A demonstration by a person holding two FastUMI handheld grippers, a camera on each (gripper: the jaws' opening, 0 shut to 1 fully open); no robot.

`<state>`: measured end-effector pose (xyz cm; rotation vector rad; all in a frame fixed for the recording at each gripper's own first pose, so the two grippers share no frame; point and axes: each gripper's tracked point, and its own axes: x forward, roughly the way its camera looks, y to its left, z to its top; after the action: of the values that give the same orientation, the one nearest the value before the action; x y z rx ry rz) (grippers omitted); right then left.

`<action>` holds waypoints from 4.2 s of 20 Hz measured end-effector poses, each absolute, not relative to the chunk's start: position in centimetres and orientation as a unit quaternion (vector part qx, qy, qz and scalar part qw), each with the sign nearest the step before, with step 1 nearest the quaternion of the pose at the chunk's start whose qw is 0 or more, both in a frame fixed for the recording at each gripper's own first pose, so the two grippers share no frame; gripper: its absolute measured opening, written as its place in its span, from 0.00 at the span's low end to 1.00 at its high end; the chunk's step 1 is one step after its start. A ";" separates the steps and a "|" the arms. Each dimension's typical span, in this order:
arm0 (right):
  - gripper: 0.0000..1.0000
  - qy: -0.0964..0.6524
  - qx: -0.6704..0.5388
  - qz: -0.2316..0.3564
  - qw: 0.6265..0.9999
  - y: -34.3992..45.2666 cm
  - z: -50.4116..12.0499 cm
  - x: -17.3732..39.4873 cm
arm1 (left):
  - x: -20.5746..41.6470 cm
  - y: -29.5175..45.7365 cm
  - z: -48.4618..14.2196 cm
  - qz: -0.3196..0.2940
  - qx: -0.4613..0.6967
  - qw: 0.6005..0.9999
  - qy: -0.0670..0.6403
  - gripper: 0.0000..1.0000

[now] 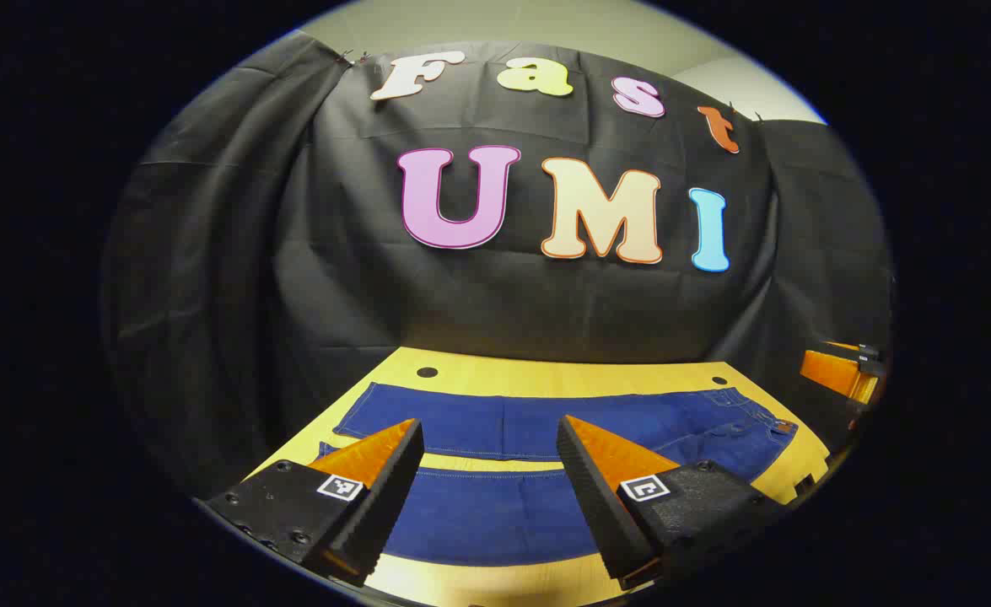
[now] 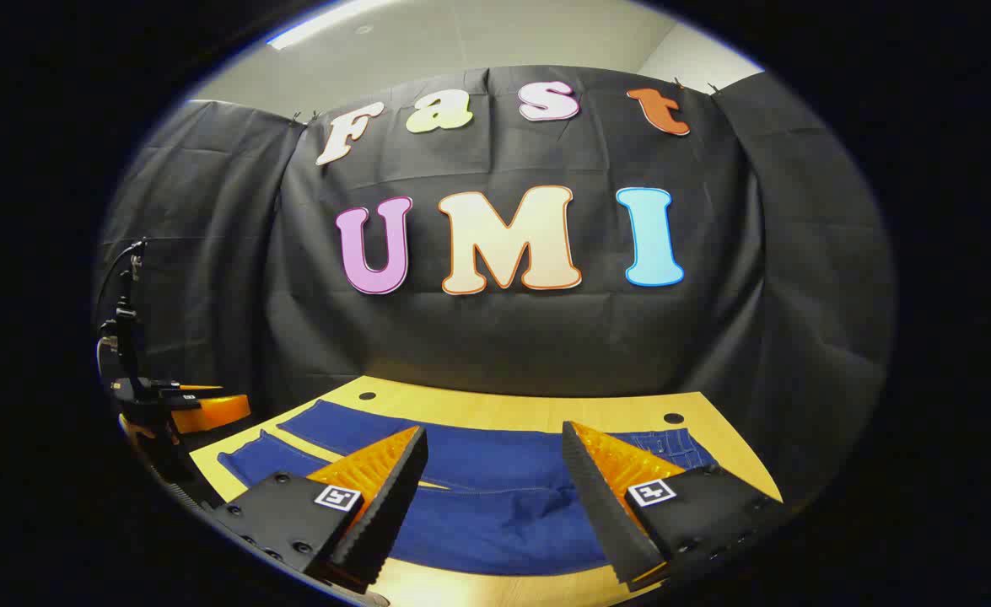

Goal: Grasp the waist and the cuffs of the jeans and fold them to make the two legs overlap; first hold the waist and fold one-third of the jeans toward the cuffs, then hold the cuffs and fold the remaining one-third in the same direction to finish folding.

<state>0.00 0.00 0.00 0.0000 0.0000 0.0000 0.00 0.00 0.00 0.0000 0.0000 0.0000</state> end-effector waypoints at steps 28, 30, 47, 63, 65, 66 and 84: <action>0.99 0.069 -0.003 -0.011 0.998 1.0 -4.0 -0.8 | -2.3 8.5 -15.2 -0.149 0.103 0.957 0.225 0.95; 0.99 0.079 -0.002 -0.013 0.997 1.0 -4.5 -1.2 | -2.7 10.2 -17.2 -0.166 0.137 0.940 0.263 0.95; 0.99 0.138 0.005 -0.049 0.989 -1.3 -7.9 -2.8 | -4.5 15.0 -22.6 -0.285 0.277 0.812 0.427 0.93; 0.99 0.167 0.024 -0.047 0.985 -0.1 -11.1 -1.8 | -3.6 15.4 -23.2 -0.310 0.363 0.758 0.444 0.18; 0.98 0.171 0.022 -0.046 0.984 -0.3 -11.3 -1.8 | -3.4 15.4 -23.2 -0.306 0.357 0.762 0.444 0.06; 0.98 0.173 0.020 -0.045 0.984 -0.3 -11.5 -1.9 | -3.4 15.6 -23.3 -0.306 0.347 0.764 0.450 0.05; 1.00 0.394 -0.215 0.110 0.887 -14.4 -23.9 -1.8 | -3.0 15.6 -23.3 -0.254 0.315 0.778 0.481 0.00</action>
<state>-1.78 -14.36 -23.93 -0.4462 0.8186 0.2287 -2.99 15.61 -23.25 0.6816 1.0391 -0.5496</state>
